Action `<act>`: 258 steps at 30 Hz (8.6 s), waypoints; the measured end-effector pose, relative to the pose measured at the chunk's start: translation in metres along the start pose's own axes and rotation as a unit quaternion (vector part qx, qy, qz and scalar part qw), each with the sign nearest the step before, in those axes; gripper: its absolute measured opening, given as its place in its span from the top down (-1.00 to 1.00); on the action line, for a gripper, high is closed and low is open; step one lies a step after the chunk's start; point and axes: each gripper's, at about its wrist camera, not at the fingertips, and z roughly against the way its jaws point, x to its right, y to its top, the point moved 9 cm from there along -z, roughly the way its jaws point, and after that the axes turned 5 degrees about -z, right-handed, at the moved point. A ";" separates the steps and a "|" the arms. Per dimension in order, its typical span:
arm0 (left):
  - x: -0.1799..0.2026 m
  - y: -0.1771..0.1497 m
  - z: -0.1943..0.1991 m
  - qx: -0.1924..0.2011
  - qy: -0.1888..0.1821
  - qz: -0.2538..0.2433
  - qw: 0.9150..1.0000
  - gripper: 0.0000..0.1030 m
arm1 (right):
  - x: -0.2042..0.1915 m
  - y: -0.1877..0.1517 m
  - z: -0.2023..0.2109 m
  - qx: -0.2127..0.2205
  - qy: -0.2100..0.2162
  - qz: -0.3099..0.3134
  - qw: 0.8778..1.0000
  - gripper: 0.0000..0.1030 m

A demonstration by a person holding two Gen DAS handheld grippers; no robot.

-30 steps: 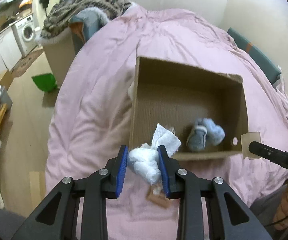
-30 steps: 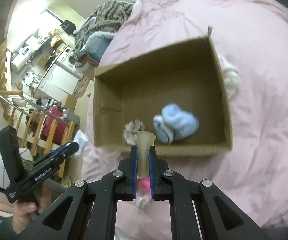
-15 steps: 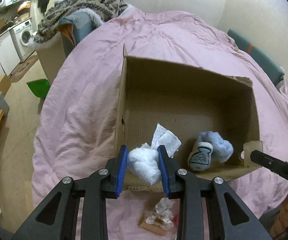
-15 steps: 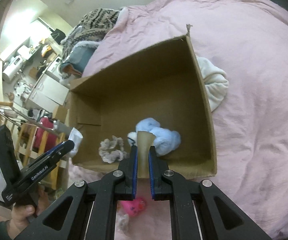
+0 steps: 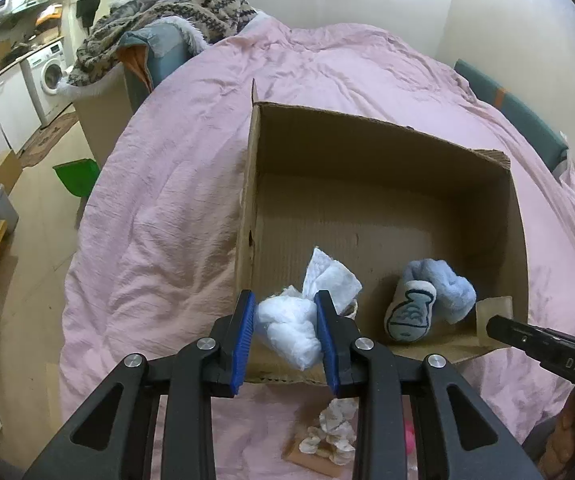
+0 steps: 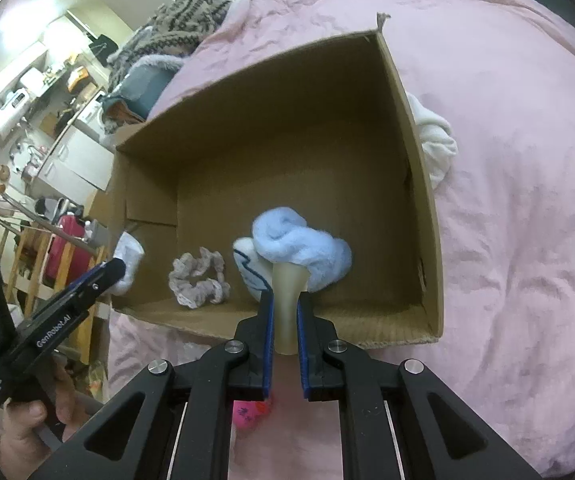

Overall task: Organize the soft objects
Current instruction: 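Grasp the tan cup with the right tool while the left tool carries the sock to the box, then release the sock and the tan cup into the box, opening both tools, then grasp the clear plastic packet with the right tool, then grasp the small tan cone with the left tool while the right tool holds the packet, then carry the packet and tan cone over the cardboard box with both tools, then lower both items into the box and open both tools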

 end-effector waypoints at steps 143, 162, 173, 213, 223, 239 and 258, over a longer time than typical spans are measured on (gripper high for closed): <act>0.040 -0.147 -0.023 -0.221 -0.086 0.038 0.971 0.22 | -0.022 -0.075 0.006 -0.089 0.070 -0.049 0.992 0.70; 0.031 -0.167 0.008 -0.232 -0.086 0.015 0.969 0.87 | -0.022 -0.079 -0.001 -0.092 0.054 -0.047 0.993 0.70; -0.006 -0.179 0.006 -0.262 -0.082 0.096 0.957 0.54 | -0.020 -0.081 0.001 -0.091 0.046 -0.041 0.994 0.70; -0.018 -0.090 0.067 -0.131 -0.016 0.016 0.991 0.88 | -0.031 -0.054 0.033 -0.036 0.079 -0.024 0.996 0.69; 0.006 -0.011 0.061 -0.051 -0.039 -0.032 0.997 0.88 | -0.027 0.006 0.064 0.031 0.069 -0.001 0.997 0.69; 0.004 -0.002 0.001 -0.038 -0.017 -0.031 0.999 0.88 | 0.007 0.015 0.016 0.027 -0.007 -0.004 1.000 0.69; 0.010 -0.011 -0.009 -0.044 -0.008 -0.046 0.998 0.87 | -0.006 0.005 0.007 0.024 -0.044 0.052 0.997 0.69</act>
